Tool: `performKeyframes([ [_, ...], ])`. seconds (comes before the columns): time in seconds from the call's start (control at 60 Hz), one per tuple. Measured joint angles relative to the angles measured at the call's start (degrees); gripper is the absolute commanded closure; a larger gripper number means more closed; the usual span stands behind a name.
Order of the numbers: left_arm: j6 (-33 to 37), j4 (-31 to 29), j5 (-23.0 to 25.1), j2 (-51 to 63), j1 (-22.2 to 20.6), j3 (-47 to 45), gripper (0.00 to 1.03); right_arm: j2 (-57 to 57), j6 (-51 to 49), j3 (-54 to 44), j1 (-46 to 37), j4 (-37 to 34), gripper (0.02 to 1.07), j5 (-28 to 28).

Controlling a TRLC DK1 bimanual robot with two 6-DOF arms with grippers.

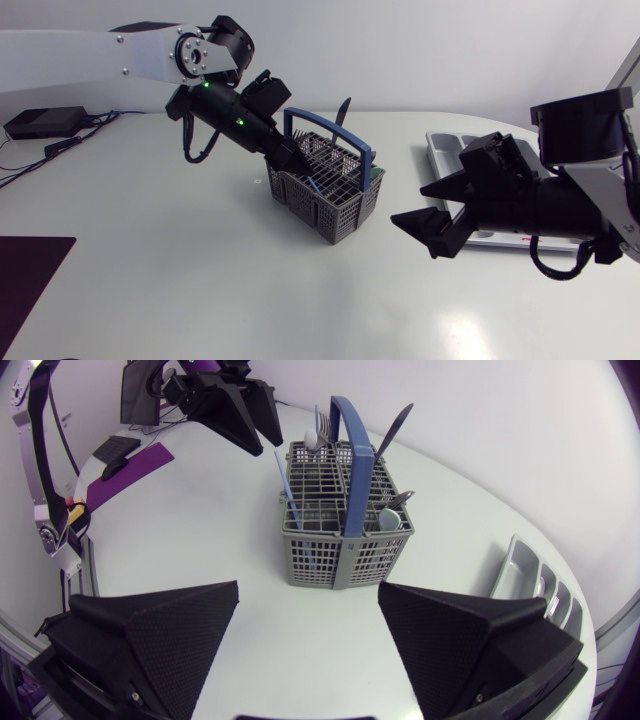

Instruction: Unload the cutlery basket into the drawer organizer.

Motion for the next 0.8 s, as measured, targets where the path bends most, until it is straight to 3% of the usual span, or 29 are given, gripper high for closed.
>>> performKeyframes([
  [0.133, 0.0, 0.0, -0.5, 0.6, 0.0, 0.0, 0.61, -0.2, 0.0, -0.7, 0.6, 0.1, 0.07, 0.0],
  [0.8, 0.0, 0.3, -1.7, 3.6, -1.2, 0.1, 0.71, -0.2, 0.0, -2.8, 1.5, 1.6, 0.07, -0.1],
])
